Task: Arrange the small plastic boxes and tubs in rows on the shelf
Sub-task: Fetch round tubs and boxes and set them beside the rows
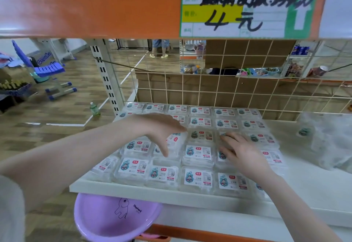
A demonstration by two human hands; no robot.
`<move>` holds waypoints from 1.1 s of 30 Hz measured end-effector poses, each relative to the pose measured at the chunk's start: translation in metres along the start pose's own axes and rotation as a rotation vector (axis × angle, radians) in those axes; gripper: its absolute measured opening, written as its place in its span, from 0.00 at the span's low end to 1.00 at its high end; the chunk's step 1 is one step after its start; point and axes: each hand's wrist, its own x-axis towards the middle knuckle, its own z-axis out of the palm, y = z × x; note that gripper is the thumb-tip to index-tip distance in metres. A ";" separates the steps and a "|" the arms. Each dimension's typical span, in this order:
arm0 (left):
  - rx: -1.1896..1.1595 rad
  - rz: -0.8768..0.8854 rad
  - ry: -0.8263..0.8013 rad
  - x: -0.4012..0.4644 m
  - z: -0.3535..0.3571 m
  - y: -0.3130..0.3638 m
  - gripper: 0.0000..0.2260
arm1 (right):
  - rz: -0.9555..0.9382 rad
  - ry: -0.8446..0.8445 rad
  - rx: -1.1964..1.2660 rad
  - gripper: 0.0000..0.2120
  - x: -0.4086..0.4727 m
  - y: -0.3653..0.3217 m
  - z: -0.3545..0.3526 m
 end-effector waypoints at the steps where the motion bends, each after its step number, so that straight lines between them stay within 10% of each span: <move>1: 0.016 -0.010 0.018 -0.001 0.000 0.000 0.39 | -0.009 0.016 0.000 0.15 0.000 -0.001 0.000; 10: -0.004 -0.144 0.114 -0.006 0.019 0.007 0.38 | -0.084 0.103 -0.007 0.12 0.000 0.000 0.002; 20: -0.098 0.181 0.165 -0.002 0.021 -0.004 0.35 | -0.033 0.050 -0.007 0.14 0.001 0.003 0.003; 33: -0.039 -0.039 0.430 -0.036 0.050 0.037 0.32 | 0.073 -0.039 0.062 0.19 -0.004 0.001 -0.007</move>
